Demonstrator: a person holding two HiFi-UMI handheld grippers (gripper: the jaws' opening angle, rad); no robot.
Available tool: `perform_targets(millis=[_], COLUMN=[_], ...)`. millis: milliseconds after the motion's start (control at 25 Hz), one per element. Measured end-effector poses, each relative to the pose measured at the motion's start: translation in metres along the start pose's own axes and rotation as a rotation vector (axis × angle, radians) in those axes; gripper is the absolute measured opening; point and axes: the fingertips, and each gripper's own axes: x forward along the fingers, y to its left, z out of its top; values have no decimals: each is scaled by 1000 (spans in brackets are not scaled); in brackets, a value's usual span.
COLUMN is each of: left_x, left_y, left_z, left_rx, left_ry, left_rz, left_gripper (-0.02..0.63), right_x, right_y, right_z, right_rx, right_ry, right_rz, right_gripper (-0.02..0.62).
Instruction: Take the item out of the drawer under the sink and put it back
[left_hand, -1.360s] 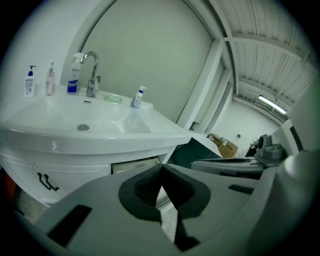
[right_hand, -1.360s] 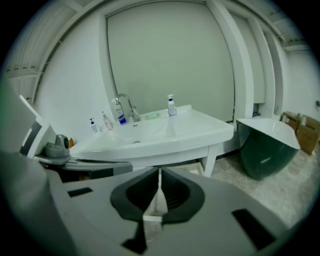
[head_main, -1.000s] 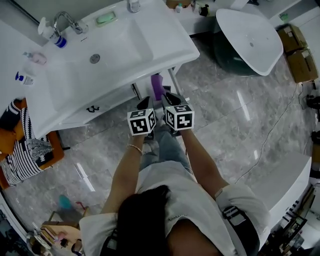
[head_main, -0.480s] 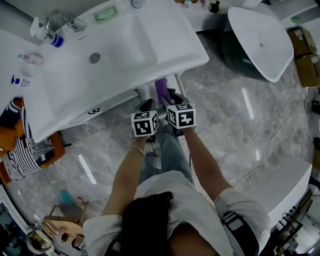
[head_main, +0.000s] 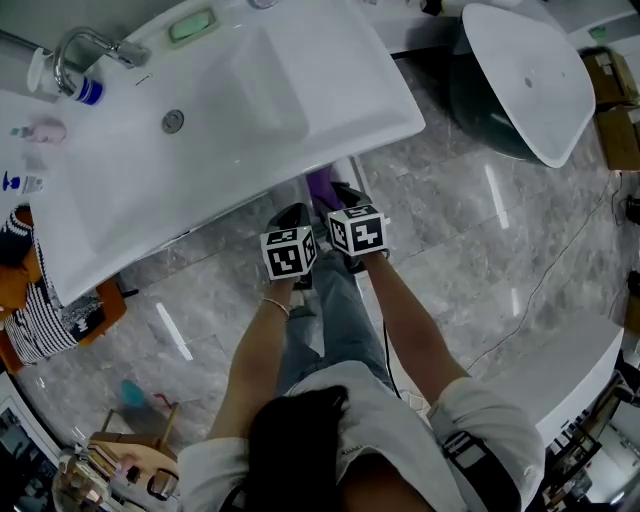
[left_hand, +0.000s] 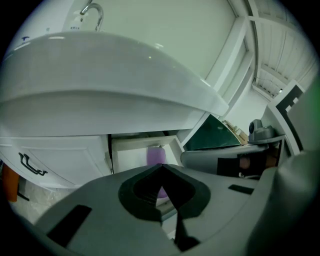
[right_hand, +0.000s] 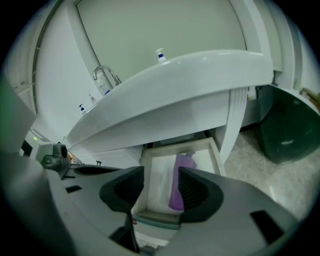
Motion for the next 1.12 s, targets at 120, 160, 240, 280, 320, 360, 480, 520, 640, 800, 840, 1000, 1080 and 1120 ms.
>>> perform_targets(millis=[120,160,240,280,320,360,480,520,640,800,840,1000,1080,1120], left_x=[14,18,26,30,34,38,50,54,65,78,81,88,92,94], left_y=[12,15,20,22,23,25,29,31,38,39,40,45,46,47], left_z=[-1,-1,-1,-1,-1,-1,-4,-5,-11,-24,-27,-35,-38,-40], left_rx=[-30,-41,-46,-43,-42,-45,-55,-54,-72,-104,-107,-136,-130,-130], left_ry=[4,5,9,12,16,21,37,43,55,87,99,122,131,136], left_rz=[23,30,40,44,47,50,53,58,79,63,60,66,73,75], left_gripper=[3,3,3,3,3,3,3,3,3,3,3,3,3,3], right_x=[18,23,32,37,41,46,61,67,83,99,101,112,117,118], right_y=[-4,-7,-13,-17,-21,-24,-30,-30,-36,-41,-42,-47,-50,-51], right_z=[-6,-8,-11,-12,-13,-14,-19,-20,-26,-34,-35,-46,-51,-51], right_rx=[-3,-5,-6,-4,-1,2,3,-4,-20,0,-6,3,7,5], right_ry=[34,42,55,60,67,74,94,102,131,151,151,164,173,178], right_rz=[14,14,11,10,9,8,11,15,23,25,26,26,22,15], right_gripper=[207,209,213,221,224,229,239,241,249,255,255,255,255,255])
